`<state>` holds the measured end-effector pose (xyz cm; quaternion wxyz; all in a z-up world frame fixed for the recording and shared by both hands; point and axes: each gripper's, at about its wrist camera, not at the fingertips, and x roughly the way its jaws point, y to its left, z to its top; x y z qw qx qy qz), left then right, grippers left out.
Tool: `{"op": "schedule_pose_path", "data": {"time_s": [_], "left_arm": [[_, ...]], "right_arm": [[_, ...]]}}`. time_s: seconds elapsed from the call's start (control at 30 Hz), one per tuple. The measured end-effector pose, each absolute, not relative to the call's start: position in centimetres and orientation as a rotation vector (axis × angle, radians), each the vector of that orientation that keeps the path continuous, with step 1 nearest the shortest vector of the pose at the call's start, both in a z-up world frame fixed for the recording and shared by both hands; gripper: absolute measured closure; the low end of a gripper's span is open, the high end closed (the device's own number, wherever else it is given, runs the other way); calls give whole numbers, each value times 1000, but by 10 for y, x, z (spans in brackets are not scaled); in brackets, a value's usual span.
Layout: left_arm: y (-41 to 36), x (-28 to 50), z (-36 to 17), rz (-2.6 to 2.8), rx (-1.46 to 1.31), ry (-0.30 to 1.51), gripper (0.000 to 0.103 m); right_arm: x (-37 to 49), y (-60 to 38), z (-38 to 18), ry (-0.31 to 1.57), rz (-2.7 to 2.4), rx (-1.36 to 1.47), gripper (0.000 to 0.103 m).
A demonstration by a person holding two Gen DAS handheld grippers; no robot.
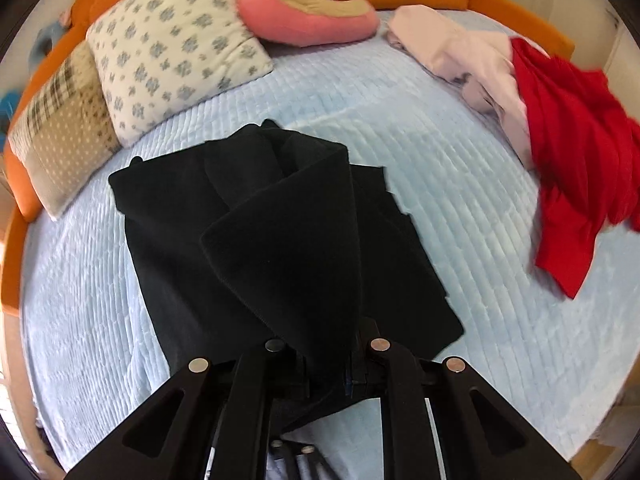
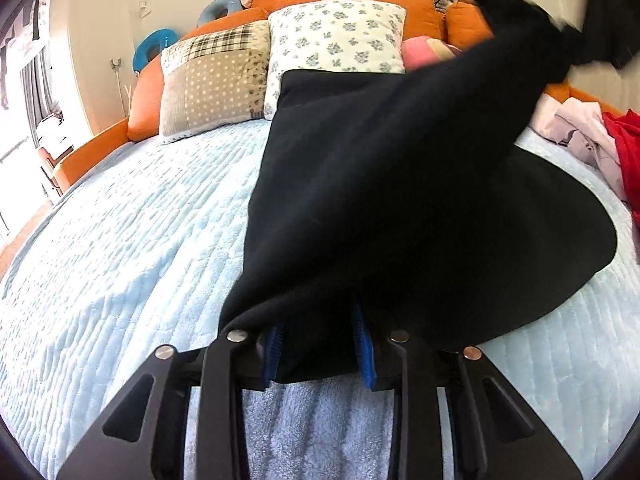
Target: Fold large clothes
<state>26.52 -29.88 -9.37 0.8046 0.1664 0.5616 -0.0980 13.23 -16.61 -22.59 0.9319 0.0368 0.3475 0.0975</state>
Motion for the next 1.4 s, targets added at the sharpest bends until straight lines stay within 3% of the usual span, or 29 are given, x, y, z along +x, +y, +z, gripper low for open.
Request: {"op": "schedule_pose_path", "data": {"time_s": [0.1,0.63,0.73,0.77,0.8,1.03,1.13,1.2,1.4], "left_arm": [[-327,243,-101,-238,411,1177,88],[-372,186,-182,-164,702,1173,82],[-377,181,-185,-174,718,1169,62],[-380,179,-185,-190,711,1173,46],[-383,174,-181,-214,703,1166,42],[-361,175,-95,-412,375,1140,41],[-324,193,-44,-436,257,1079,42],[-286,212,-14,-397,191,1017,36],[-197,279,-20,-257,129,1053,34]], "right_arm": [[129,-163,-225,709,177,60,89],[131,-159,-235,778,191,33,89],[133,-157,-236,782,191,29,89],[136,-157,-235,782,189,26,89],[136,-156,-235,782,187,24,89],[138,-162,-233,800,214,30,91],[136,-162,-232,812,240,-13,91],[130,-160,-230,817,254,-94,91],[106,-155,-234,817,259,-254,91]]}}
